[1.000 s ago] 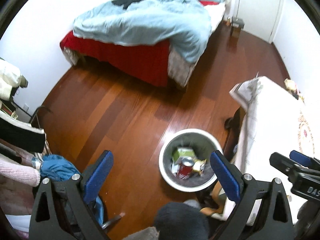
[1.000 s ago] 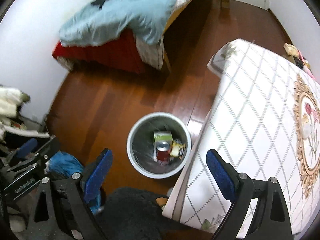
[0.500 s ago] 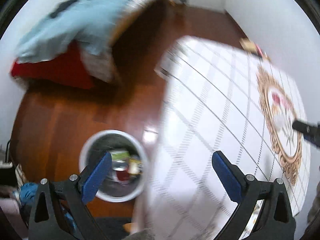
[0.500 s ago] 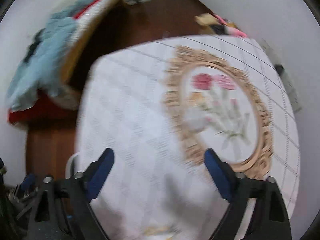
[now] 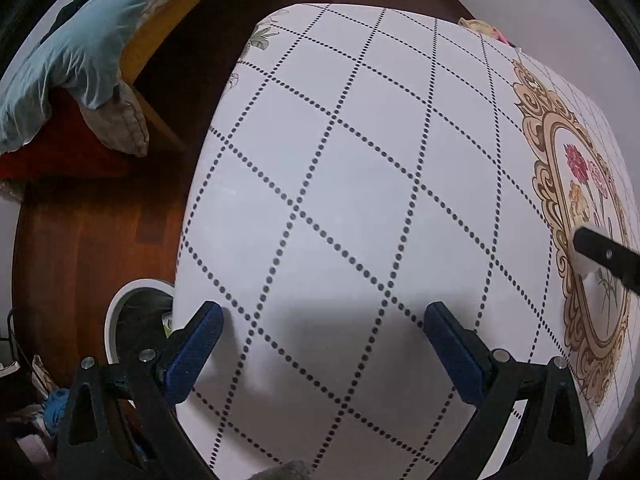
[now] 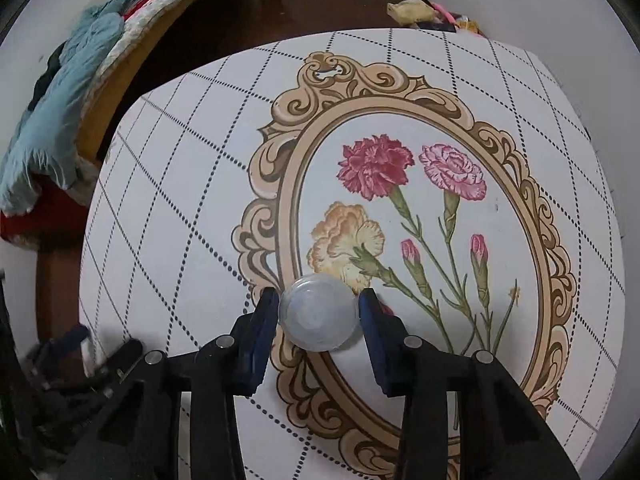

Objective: Collect trash
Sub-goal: 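Move the right tool to the clear plastic lid while the left tool approaches the paper wrapper, then grasp the clear round plastic lid with the right tool while the left tool grasps the yellow paper wrapper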

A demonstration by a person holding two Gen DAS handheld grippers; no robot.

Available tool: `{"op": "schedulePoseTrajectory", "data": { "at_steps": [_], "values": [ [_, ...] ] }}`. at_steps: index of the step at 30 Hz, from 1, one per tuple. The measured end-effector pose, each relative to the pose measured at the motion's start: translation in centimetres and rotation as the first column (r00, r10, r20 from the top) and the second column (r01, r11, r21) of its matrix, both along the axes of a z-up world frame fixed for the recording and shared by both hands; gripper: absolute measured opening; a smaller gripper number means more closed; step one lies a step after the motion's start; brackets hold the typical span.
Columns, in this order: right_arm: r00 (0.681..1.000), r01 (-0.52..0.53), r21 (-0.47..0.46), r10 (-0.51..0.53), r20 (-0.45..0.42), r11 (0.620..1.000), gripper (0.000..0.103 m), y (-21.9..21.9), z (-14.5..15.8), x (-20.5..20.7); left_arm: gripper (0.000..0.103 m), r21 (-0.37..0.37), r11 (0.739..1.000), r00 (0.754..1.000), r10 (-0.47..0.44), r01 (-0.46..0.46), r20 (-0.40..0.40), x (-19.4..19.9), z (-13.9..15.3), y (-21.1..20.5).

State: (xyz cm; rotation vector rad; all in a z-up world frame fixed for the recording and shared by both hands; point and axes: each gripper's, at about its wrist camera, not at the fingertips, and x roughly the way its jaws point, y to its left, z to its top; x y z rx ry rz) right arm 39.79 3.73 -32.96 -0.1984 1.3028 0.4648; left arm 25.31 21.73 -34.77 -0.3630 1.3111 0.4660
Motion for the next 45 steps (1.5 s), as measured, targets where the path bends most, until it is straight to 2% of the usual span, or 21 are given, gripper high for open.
{"op": "schedulePoseTrajectory", "data": {
  "at_steps": [3,8,12,15,18,20,22,25,26,27,28,32,36,40,41,43,45],
  "values": [
    [1.0,-0.011,-0.013,0.011,0.021,1.0,0.043,-0.9,0.6,-1.3,0.103,0.01,1.0,1.0,-0.012,0.011,0.012,-0.7,1.0,-0.7],
    [0.998,-0.002,-0.003,0.002,0.066,1.0,0.043,-6.3,3.8,-6.9,0.103,0.038,0.996,0.992,-0.089,0.085,0.095,-4.1,4.7,-4.4],
    [0.996,0.059,0.023,-0.061,0.062,0.998,0.043,-11.7,4.6,-11.9,0.103,-0.026,0.99,0.981,-0.132,0.137,0.139,-8.8,6.4,-8.5],
    [0.99,0.124,0.044,-0.126,0.06,0.991,0.043,-14.9,4.1,-14.9,0.102,-0.094,0.983,0.979,-0.144,0.158,0.141,-11.6,6.1,-11.4],
    [0.985,0.161,0.049,-0.164,0.048,0.986,0.043,-16.6,2.7,-16.8,0.102,-0.147,0.973,0.977,-0.159,0.18,0.143,-12.8,4.8,-14.3],
    [0.98,0.191,0.054,-0.193,0.038,0.98,0.043,-17.5,1.6,-17.7,0.102,-0.153,0.969,0.976,-0.174,0.194,0.133,-12.6,3.8,-15.5],
    [0.974,0.223,0.054,-0.225,0.038,0.973,0.043,-18.4,0.8,-18.1,0.101,-0.124,0.97,0.972,-0.193,0.21,0.133,-12.0,2.8,-17.1],
    [0.968,0.246,0.048,-0.248,0.047,0.968,0.043,-19.4,0.2,-18.2,0.09,-0.066,0.971,0.969,-0.222,0.229,0.109,-10.8,1.6,-18.8],
    [0.967,0.246,0.051,-0.248,0.049,0.968,0.043,-19.5,0.1,-18.2,0.079,-0.049,0.972,0.969,-0.224,0.23,0.102,-10.5,1.2,-19.1],
    [0.967,0.246,0.049,-0.249,0.056,0.968,0.043,-19.6,0.1,-18.2,0.071,-0.027,0.973,0.97,-0.225,0.229,0.092,-10.1,0.9,-19.5],
    [0.967,0.244,0.043,-0.247,0.063,0.969,0.043,-19.7,0.1,-18.1,0.07,0.001,0.974,0.969,-0.227,0.228,0.098,-9.8,0.9,-19.8],
    [0.971,0.231,0.036,-0.233,0.05,0.972,0.045,-19.7,-0.1,-17.7,0.048,0.042,0.971,0.965,-0.238,0.235,0.109,-9.1,0.8,-20.1],
    [0.975,0.216,0.023,-0.217,0.058,0.976,0.051,-19.2,-0.1,-17.7,0.046,0.051,0.97,0.964,-0.241,0.236,0.115,-8.8,0.7,-20.0],
    [0.975,0.205,0.013,-0.205,0.082,0.979,0.051,-19.0,-0.1,-17.9,0.044,0.056,0.966,0.959,-0.257,0.252,0.121,-9.5,0.9,-20.2],
    [0.976,0.2,0.011,-0.2,0.09,0.98,0.05,-19.0,-0.1,-18.0,0.044,0.056,0.966,0.958,-0.259,0.253,0.122,-9.4,0.8,-20.2],
    [0.975,0.193,-0.009,-0.191,0.116,0.981,0.043,-18.9,-0.1,-18.4,0.044,0.056,0.965,0.958,-0.26,0.255,0.121,-9.9,1.0,-20.1],
    [0.975,0.186,-0.007,-0.184,0.127,0.982,0.043,-18.9,-0.1,-18.4,0.044,0.057,0.967,0.959,-0.254,0.249,0.123,-10.0,1.1,-20.0]
  ]
}}
